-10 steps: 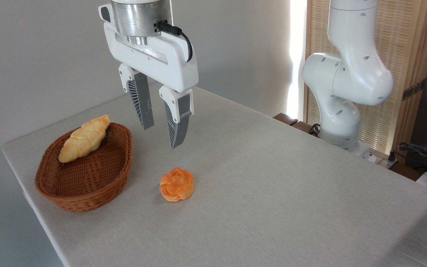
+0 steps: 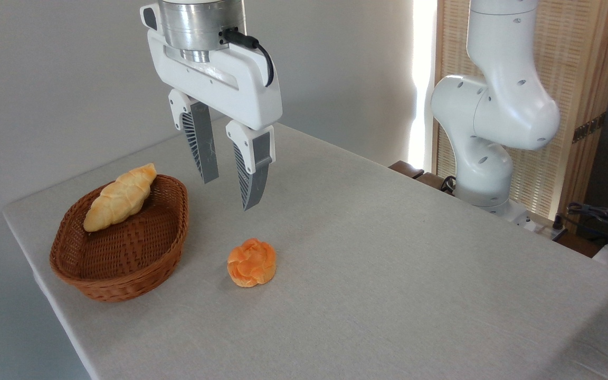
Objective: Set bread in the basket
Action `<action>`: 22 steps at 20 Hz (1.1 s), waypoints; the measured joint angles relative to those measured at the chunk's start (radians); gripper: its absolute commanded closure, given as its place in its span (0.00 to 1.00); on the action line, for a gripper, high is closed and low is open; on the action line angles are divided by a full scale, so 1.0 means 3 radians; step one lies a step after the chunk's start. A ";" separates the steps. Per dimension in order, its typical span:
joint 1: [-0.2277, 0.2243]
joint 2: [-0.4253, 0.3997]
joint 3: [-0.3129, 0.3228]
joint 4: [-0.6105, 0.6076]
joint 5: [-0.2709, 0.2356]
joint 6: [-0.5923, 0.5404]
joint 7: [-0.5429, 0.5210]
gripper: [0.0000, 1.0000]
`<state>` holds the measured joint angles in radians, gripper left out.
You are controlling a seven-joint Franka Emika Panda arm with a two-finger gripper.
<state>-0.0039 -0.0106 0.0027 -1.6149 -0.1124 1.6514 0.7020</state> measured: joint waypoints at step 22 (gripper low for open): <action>-0.0678 -0.0109 0.0134 -0.1245 0.0000 0.0925 0.0130 0.00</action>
<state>-0.2073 -0.0432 0.0429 -1.9885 -0.1124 1.9289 0.7408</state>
